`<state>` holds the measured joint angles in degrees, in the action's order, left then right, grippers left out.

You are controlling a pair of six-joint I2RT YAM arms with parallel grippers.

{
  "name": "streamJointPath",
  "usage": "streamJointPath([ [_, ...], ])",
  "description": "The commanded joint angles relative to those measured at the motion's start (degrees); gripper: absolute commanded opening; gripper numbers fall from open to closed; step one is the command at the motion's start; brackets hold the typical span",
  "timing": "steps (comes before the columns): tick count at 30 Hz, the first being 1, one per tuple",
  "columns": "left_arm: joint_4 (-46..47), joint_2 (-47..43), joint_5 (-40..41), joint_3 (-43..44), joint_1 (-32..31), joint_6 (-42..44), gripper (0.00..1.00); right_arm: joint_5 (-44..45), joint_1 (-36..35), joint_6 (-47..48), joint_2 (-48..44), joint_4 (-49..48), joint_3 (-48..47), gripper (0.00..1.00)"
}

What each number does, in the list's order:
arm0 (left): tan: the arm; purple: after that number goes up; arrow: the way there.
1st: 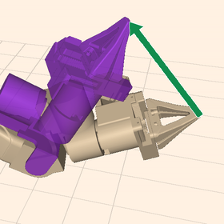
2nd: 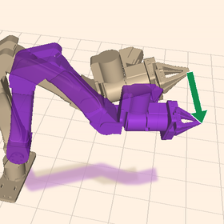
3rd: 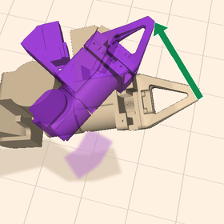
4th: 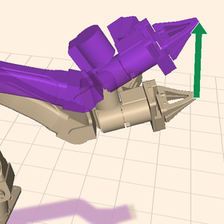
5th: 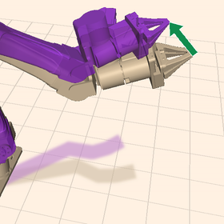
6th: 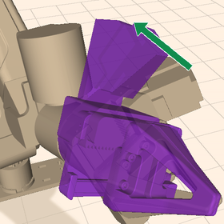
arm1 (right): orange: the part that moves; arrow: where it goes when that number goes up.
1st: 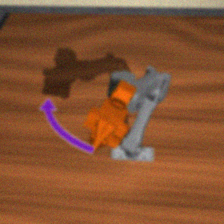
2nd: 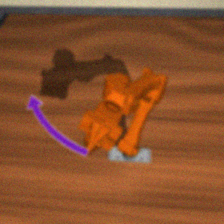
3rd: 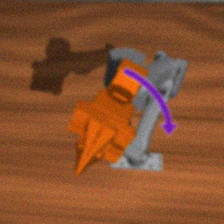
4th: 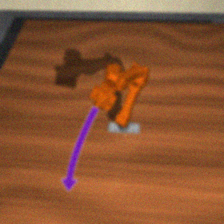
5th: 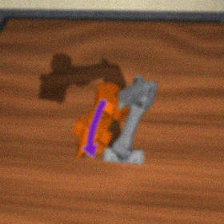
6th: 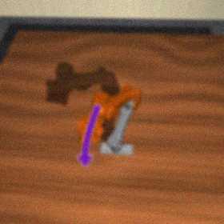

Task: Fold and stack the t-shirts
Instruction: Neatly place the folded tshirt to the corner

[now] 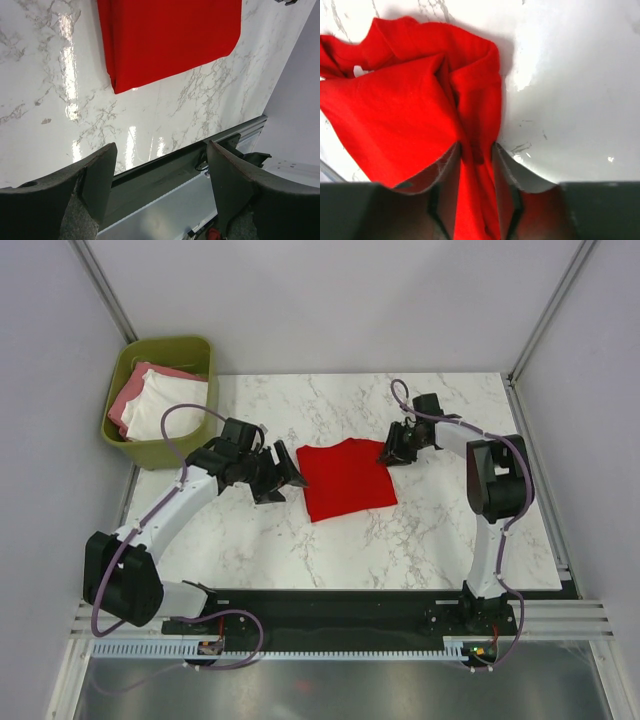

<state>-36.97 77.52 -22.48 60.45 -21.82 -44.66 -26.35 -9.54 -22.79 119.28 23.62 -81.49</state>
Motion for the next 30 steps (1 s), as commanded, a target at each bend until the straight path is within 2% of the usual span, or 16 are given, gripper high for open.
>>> streamJointPath([
  [1, -1.44, -2.10, -0.37, -0.77, 0.38, 1.77, 0.80, 0.68, -0.04, 1.34, 1.74, -0.06, -0.77, 0.31],
  [2, -1.52, -2.37, -0.37, -0.85, 0.38, 1.86, 0.80, 0.60, 0.05, 1.34, 1.57, -0.15, -0.60, 0.21],
  [4, -1.61, -2.28, -0.28, -1.21, 0.47, 1.95, 0.80, 0.16, 0.92, 1.52, 1.13, -0.06, 0.02, 0.11],
  [5, -1.53, -2.28, -0.28, -1.38, 0.47, 1.86, 0.80, 0.07, 1.80, 1.43, 0.86, -0.15, 0.19, 0.01],
  [10, -1.61, -1.23, -0.81, -1.82, 0.47, 2.04, 0.79, 1.03, 6.72, 1.43, -2.91, 0.11, 1.60, 0.00],
  [16, -1.44, 0.27, -1.51, -2.00, 0.47, 2.04, 0.78, 6.20, 19.37, 1.69, -5.03, 5.54, 0.20, 0.00],
  [17, -1.44, 0.44, -1.69, -1.82, 0.47, 1.95, 0.78, 8.22, 20.86, 1.95, -4.94, 6.87, -0.76, 0.06],
  [18, -1.35, 0.70, -2.21, -1.65, 0.38, 2.04, 0.78, 14.42, 23.40, 1.87, -4.85, 8.36, -3.12, 0.21],
  [19, -1.44, 0.79, -2.48, -1.56, 0.38, 1.95, 0.78, 17.70, 24.47, 1.43, -4.85, 11.60, -4.54, 0.63],
  [20, -1.44, 0.79, -2.66, -1.38, 0.38, 1.95, 0.78, 20.61, 25.35, 0.82, -5.02, 12.85, -5.86, 0.74],
  [21, -1.44, 0.79, -2.83, -1.30, 0.38, 2.04, 0.78, 25.94, 26.67, -0.40, -6.51, 13.73, -7.87, 0.80],
  [23, -1.52, 0.36, -3.01, -1.03, 0.38, 2.12, 0.78, 30.19, 27.03, -0.85, -8.97, 14.09, -9.29, 0.88],
  [25, -1.53, -0.17, -3.01, -0.94, 0.38, 2.21, 0.78, 31.97, 27.03, -1.21, -13.01, 13.91, -11.23, 0.89],
  [30, -1.44, -2.80, -2.48, -1.21, 0.38, 2.48, 0.78, 27.59, 24.05, -1.65, -21.53, 12.68, -10.97, 0.88],
])
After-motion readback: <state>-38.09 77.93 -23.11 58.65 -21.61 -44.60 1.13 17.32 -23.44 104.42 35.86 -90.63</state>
